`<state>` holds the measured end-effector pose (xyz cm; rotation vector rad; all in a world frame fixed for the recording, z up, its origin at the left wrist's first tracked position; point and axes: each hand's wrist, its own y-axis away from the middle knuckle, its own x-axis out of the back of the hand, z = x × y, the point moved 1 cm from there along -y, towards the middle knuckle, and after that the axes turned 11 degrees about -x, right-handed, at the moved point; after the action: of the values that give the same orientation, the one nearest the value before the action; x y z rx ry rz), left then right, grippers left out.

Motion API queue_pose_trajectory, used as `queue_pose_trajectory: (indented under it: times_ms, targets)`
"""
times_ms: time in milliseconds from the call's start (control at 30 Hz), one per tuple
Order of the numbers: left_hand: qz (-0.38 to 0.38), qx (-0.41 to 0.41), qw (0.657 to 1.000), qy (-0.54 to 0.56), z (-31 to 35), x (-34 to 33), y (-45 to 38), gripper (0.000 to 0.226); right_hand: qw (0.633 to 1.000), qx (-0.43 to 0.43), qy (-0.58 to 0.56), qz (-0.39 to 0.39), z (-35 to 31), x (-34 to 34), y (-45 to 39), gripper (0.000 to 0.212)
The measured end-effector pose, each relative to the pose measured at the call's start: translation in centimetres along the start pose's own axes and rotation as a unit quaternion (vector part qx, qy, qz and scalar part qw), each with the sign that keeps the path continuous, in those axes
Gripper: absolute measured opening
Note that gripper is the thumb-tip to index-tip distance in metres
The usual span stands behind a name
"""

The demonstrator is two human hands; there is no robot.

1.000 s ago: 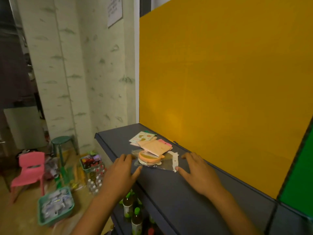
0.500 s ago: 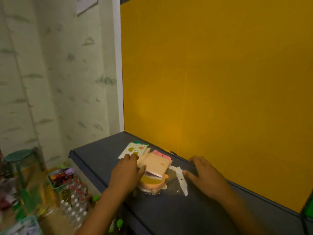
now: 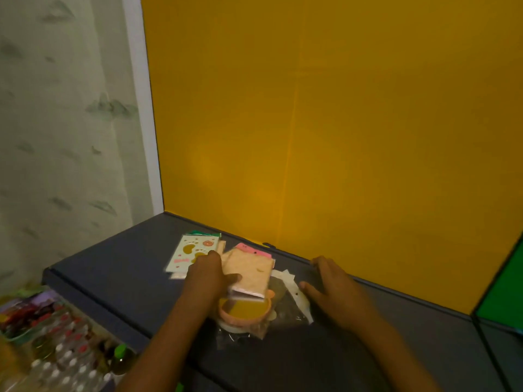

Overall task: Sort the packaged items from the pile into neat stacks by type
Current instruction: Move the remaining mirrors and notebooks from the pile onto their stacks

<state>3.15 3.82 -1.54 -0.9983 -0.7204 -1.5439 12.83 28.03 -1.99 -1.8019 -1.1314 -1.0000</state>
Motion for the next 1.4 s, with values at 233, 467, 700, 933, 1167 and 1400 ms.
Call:
queue_pose_trajectory:
  times_ms: [233,467,700,933,1167,1400]
  targets:
    - [-0.035,-0.003,0.994,0.103,-0.4,1.6,-1.0,0.044,1.000,0.009,0.009,0.005,-0.5,0.6,0.5,0.047]
    - [0.003,0.033,0.954,0.297,-2.8,2.3,-1.6,0.049,0.999,0.014,-0.026,-0.019,-1.7,1.1,0.4,0.043]
    - [0.043,0.052,0.828,0.557,-2.6,4.3,2.8,0.029,0.996,0.008,-0.051,-0.070,-3.0,-0.4,1.4,0.034]
    - [0.065,0.074,0.777,0.622,-5.3,4.3,5.1,0.040,0.987,-0.031,-0.090,-0.130,-5.5,-2.2,3.4,0.047]
    - [0.091,0.084,0.760,0.637,-6.7,4.8,6.7,0.047,0.983,-0.089,-0.077,-0.142,-8.3,-3.6,3.7,0.080]
    - [0.097,0.069,0.764,0.634,-7.5,4.9,6.3,0.046,0.970,-0.110,-0.161,-0.147,-9.3,-3.7,2.9,0.053]
